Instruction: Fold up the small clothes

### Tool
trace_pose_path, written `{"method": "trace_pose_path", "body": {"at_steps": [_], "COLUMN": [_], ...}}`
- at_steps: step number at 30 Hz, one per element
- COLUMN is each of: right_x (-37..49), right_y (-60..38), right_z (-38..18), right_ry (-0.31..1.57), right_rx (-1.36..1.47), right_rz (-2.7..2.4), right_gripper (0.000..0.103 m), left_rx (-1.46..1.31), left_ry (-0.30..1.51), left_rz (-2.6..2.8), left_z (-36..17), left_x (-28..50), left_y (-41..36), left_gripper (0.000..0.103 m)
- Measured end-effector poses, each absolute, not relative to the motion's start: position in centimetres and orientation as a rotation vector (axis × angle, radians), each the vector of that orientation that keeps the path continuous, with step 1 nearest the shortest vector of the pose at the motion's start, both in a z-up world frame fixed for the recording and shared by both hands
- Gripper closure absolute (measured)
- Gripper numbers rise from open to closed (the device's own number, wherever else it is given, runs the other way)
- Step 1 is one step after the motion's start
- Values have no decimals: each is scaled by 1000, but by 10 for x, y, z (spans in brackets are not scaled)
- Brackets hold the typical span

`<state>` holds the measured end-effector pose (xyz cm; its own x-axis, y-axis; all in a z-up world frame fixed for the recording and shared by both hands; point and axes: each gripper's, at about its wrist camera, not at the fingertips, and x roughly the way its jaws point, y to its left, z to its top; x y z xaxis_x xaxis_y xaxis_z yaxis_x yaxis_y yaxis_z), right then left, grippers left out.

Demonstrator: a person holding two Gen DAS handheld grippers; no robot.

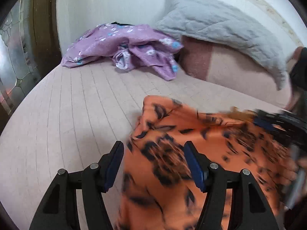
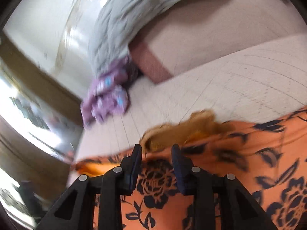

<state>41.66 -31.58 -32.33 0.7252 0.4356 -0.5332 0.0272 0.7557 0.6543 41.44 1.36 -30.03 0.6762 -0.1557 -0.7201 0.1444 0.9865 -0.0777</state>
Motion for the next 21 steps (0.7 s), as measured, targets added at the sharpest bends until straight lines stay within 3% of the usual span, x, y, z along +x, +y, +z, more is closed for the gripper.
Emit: {"method": "trace_pose_path", "body": {"at_steps": [4,9,12,16,19,21], "right_x": [394,364,353,317,283,261], "right_y": [-348,-407,-449,-455,-440,-429], "right_z": [-313,-311,-328,-312,-299,-300], "right_ry": [675,688,767,705,707,736], "right_rx": [688,703,824,875,833,826], "right_rz": [195,18,-108,-76,-42,-25], "right_gripper": [69,68,68,66,66,66], "left_rx": [-87,-105,-96,19,44,78], "left_ry": [798,1017,1015,930,876,892], "left_rz": [-175,-56,-36,-29,-89,-108], "left_z": [-298,-333,-323,-288,-274,-282], "left_x": [442,466,455,415,381,364], "left_y": [16,25,24,3,-13,-25], "left_gripper": [37,36,36,36,24,22]}}
